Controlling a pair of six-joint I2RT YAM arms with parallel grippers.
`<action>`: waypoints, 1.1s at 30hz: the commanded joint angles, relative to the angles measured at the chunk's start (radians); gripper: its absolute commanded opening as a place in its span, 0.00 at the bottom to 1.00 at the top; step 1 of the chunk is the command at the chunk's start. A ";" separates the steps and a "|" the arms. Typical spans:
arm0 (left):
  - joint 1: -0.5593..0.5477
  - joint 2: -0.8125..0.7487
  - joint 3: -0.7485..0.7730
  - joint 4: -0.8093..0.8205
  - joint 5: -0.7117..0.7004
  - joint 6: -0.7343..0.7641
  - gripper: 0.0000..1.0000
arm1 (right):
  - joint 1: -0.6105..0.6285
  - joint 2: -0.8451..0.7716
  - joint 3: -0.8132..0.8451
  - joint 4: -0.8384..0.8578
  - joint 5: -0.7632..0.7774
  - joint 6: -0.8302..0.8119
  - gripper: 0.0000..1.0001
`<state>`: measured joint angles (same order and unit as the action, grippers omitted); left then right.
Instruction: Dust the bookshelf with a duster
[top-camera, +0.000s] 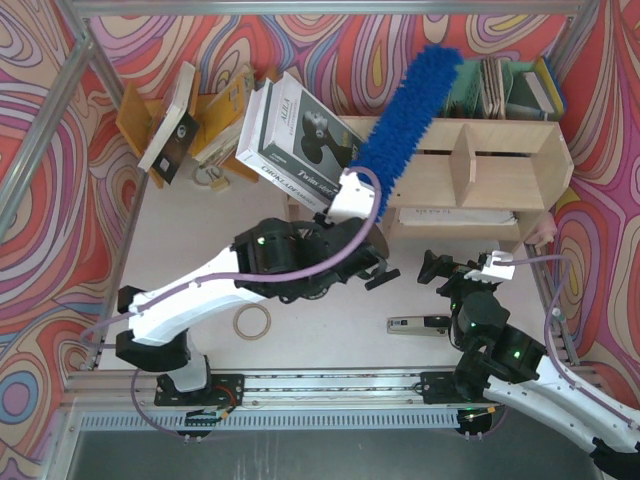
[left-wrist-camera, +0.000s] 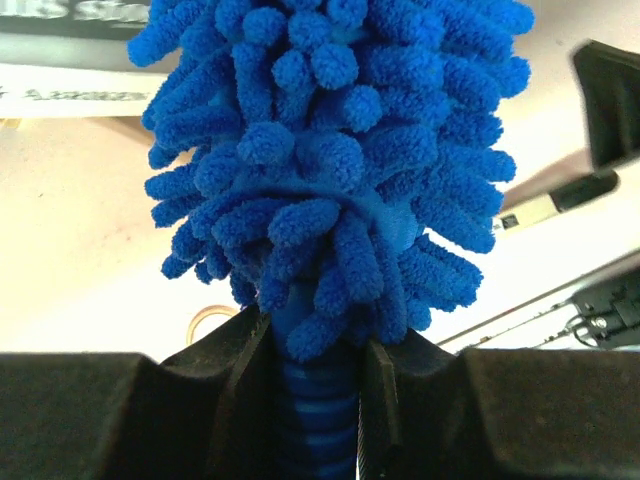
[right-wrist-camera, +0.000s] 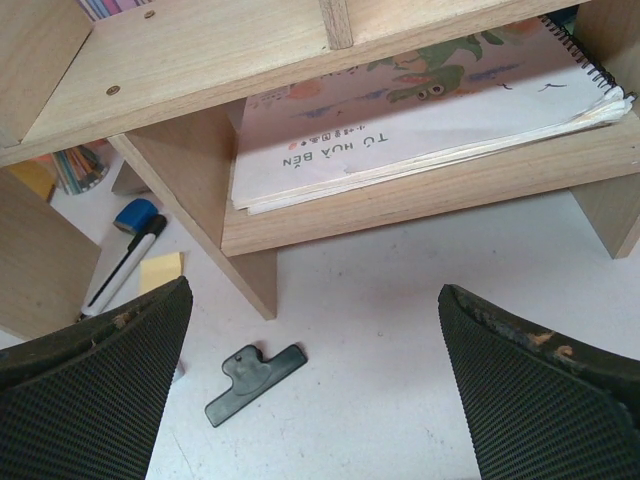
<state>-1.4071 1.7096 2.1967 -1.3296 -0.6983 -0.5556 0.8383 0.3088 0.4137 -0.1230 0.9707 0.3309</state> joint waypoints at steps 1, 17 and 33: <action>0.043 -0.047 -0.051 -0.027 -0.090 -0.052 0.00 | 0.000 0.001 0.010 -0.003 0.028 0.011 0.99; 0.105 0.005 -0.129 0.090 0.060 -0.013 0.00 | 0.001 0.004 0.008 0.005 0.033 0.007 0.99; -0.032 0.208 0.183 0.059 0.114 0.115 0.00 | 0.001 0.009 0.010 0.002 0.045 0.011 0.99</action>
<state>-1.3922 1.8877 2.2814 -1.2613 -0.5606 -0.5007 0.8383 0.3168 0.4137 -0.1242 0.9882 0.3374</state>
